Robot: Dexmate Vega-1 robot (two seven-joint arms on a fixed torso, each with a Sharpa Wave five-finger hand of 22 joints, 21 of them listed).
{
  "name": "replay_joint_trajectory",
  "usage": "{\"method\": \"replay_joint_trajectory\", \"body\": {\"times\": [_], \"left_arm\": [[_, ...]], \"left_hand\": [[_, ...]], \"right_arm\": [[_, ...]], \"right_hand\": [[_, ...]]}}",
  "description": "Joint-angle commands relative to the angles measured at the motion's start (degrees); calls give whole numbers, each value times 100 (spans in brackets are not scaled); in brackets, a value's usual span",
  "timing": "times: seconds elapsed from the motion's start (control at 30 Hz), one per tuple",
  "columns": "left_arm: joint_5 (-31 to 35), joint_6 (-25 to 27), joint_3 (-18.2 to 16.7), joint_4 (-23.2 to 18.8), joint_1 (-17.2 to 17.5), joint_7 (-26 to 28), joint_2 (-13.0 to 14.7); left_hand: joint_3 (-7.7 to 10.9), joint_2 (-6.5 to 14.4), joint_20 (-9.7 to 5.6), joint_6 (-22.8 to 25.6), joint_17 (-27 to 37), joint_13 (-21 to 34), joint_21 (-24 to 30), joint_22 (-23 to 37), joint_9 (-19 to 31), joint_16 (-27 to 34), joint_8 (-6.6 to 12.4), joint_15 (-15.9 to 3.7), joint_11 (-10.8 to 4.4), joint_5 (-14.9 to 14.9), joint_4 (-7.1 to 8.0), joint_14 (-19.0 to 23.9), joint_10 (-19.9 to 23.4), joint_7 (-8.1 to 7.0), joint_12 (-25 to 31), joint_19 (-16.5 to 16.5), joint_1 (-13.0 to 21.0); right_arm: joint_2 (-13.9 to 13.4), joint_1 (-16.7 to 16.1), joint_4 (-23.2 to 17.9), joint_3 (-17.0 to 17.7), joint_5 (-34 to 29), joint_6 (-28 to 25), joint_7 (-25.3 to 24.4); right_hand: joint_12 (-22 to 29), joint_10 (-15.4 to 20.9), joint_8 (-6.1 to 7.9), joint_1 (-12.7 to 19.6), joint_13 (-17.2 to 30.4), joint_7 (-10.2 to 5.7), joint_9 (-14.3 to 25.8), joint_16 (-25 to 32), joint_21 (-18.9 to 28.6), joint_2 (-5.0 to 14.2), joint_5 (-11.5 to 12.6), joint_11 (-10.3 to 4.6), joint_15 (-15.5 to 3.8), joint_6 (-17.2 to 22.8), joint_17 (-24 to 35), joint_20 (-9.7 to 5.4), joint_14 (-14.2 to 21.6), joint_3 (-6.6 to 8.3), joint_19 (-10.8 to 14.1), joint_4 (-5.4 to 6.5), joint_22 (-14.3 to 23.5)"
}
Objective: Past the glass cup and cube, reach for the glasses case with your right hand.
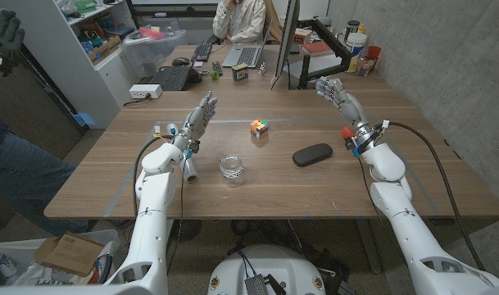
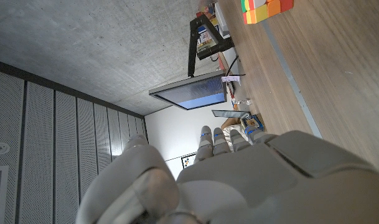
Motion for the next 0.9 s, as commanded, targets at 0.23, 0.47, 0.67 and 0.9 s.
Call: {"method": "replay_joint_trajectory", "body": {"times": [0.23, 0.47, 0.67, 0.9], "left_arm": [[-19, -26, -34, -95, 49, 37, 22], [-42, -21, -36, -66, 49, 28, 25], [-32, -32, -23, -63, 39, 31, 28], [-20, -15, -12, -75, 34, 43, 27]], "left_hand": [[-39, 41, -30, 44, 22, 21, 30, 30, 8, 32, 15, -5, -25, -20, 18, -59, -13, 6, 24, -239, 16], [-46, 45, -23, 48, 23, 21, 31, 30, 8, 32, 16, -8, -29, -24, 19, -59, -14, 1, 23, -241, 20], [-50, 49, -8, 45, 23, 21, 30, 30, 8, 32, 14, -4, -29, -27, 19, -59, -16, 11, 23, -246, 23], [-57, 52, -14, 41, 23, 21, 33, 30, 8, 32, 12, -3, -23, -30, 19, -60, -18, 1, 22, -242, 26]], "right_arm": [[-98, 31, 108, -104, -385, 462, -332], [-215, 16, 27, -174, -546, 493, -379], [-322, 40, -18, -221, -866, 623, -532], [-369, 68, 42, -280, -944, 749, -661]], "right_hand": [[22, 80, 54, 85, 18, -59, 12, 5, -37, -10, 50, -60, -100, 71, -2, -154, 68, -1, 82, -47, 19], [23, 98, 52, 102, 19, -77, 12, -1, -49, -9, 70, -88, -110, 80, -1, -170, 81, -6, 102, -58, 20], [22, 108, 46, 111, 19, -95, 12, -3, -57, -3, 85, -89, -130, 74, 0, -182, 94, -9, 116, -63, 21], [21, 116, 40, 119, 19, -112, 13, -6, -67, 2, 98, -119, -140, 67, 1, -191, 105, -12, 124, -67, 21]]}}
